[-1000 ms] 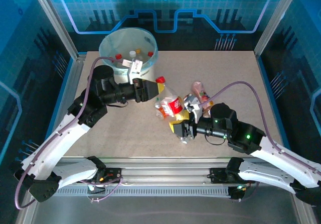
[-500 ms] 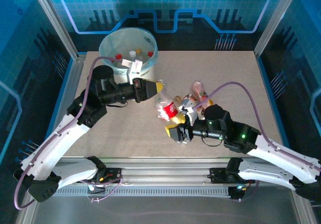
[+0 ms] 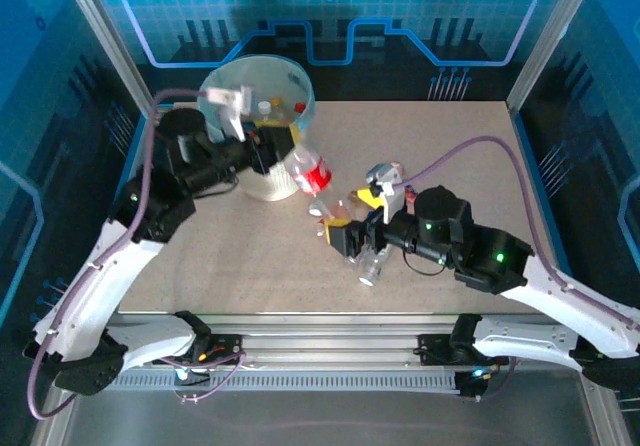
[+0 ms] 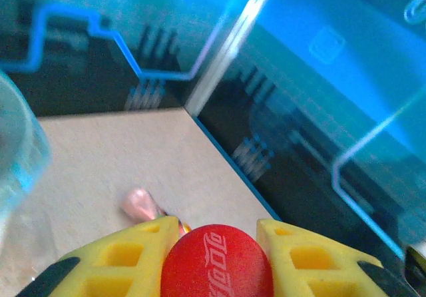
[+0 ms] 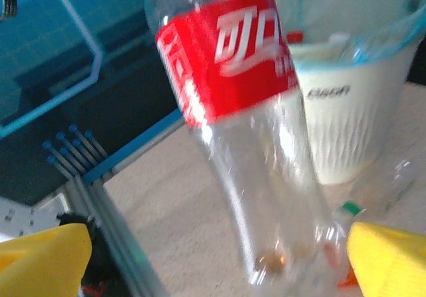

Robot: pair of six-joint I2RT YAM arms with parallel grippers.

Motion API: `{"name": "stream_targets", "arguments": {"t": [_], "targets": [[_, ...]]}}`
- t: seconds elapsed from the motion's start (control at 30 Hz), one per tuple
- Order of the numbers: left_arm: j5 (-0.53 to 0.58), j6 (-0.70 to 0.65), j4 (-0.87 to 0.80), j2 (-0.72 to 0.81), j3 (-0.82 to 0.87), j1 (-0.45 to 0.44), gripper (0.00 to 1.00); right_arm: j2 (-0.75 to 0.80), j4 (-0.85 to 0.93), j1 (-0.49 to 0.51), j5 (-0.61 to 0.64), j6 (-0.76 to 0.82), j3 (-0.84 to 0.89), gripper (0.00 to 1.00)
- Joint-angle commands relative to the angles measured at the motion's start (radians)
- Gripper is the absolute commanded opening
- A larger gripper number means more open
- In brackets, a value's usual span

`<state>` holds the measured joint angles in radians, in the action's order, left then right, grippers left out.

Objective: Put the plastic bottles in the bin

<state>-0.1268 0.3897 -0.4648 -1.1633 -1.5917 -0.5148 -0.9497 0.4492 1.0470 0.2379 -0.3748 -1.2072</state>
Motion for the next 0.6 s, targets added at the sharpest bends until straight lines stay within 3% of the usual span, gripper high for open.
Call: {"name": "stream_targets", "arguments": {"t": [0.0, 0.1, 0.27, 0.57], "targets": [[0.076, -0.069, -0.056, -0.081, -0.178, 0.113, 0.0, -0.036, 0.086, -0.002, 0.138, 0.071, -0.119, 1.0], [0.087, -0.105, -0.082, -0.191, -0.318, 0.213, 0.0, -0.073, 0.109, -0.029, 0.155, 0.109, -0.191, 1.0], [0.157, -0.216, -0.131, -0.375, -0.556, 0.295, 0.0, -0.131, 0.108, -0.078, 0.1, 0.111, -0.261, 1.0], [0.221, -0.293, -0.083, -0.588, -0.68, 0.411, 0.0, -0.328, 0.139, -0.087, -0.058, 0.046, -0.391, 0.96]]}}
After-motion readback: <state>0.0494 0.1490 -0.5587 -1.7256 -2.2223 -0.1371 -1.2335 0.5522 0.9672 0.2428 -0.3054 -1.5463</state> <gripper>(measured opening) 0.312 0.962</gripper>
